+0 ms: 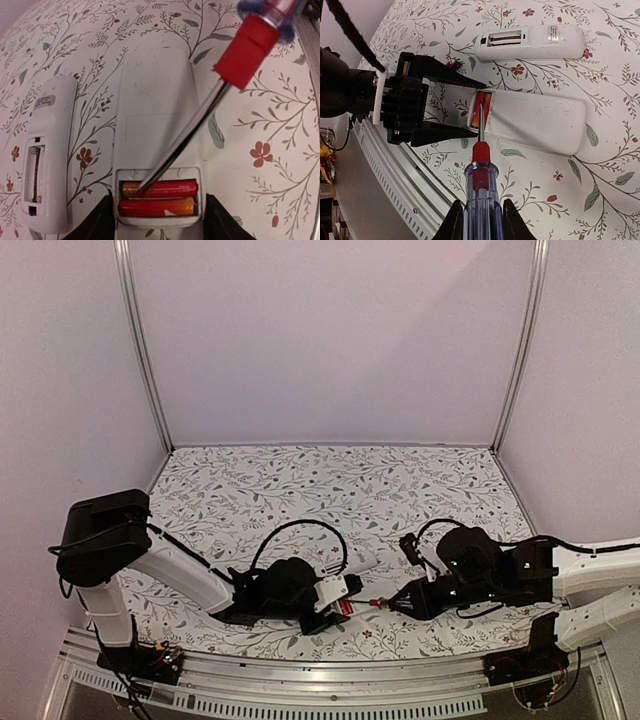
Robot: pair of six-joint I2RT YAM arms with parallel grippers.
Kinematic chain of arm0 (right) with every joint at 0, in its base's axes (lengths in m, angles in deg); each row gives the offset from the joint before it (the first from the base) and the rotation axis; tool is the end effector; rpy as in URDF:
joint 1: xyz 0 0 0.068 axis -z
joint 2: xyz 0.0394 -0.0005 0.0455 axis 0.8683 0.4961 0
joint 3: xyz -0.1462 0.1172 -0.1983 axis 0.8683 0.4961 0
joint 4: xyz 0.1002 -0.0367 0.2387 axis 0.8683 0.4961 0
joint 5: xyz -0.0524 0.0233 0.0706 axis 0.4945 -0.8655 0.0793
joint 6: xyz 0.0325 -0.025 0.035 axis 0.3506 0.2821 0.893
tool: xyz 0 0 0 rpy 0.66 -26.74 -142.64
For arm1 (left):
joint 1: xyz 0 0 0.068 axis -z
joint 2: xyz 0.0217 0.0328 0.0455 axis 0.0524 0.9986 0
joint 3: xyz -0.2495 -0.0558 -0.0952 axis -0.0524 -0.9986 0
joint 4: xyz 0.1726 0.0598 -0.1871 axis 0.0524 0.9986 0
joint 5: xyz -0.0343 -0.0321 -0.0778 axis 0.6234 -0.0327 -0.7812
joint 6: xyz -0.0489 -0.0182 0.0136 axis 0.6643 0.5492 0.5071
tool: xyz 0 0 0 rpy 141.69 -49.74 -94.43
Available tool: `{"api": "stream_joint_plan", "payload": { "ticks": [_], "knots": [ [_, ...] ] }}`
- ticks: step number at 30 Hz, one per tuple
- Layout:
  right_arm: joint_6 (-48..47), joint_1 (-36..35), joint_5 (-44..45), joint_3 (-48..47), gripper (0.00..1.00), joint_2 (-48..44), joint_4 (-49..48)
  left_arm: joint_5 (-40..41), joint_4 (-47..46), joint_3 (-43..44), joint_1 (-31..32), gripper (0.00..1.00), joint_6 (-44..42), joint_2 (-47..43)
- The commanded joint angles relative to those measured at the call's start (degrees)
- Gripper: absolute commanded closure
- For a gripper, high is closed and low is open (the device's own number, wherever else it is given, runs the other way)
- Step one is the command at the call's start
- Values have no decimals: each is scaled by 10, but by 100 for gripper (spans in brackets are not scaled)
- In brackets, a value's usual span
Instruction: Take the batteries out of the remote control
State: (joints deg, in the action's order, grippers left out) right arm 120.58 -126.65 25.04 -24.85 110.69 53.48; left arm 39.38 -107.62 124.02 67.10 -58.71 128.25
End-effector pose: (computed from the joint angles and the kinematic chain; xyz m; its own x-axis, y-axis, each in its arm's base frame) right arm 0.0865 0.2000 0.2054 -0.8038 -0.2539 -0.5379 -0.5337 0.7074 0.4635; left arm 0.1175 -0.3179 0.0993 -0.1116 0.6161 -0.7797 0.9379 0.3246 0.1223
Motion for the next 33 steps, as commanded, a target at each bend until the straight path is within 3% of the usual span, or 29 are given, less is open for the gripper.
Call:
{"api": "stream_joint_plan", "payload": {
  "ticks": [1, 33],
  "knots": [
    [-1, -5, 41, -32, 100, 19, 9, 7, 15, -13, 11, 59, -12, 16],
    [39, -16, 51, -88, 100, 54, 84, 11, 17, -11, 16, 61, -17, 17]
  ]
}}
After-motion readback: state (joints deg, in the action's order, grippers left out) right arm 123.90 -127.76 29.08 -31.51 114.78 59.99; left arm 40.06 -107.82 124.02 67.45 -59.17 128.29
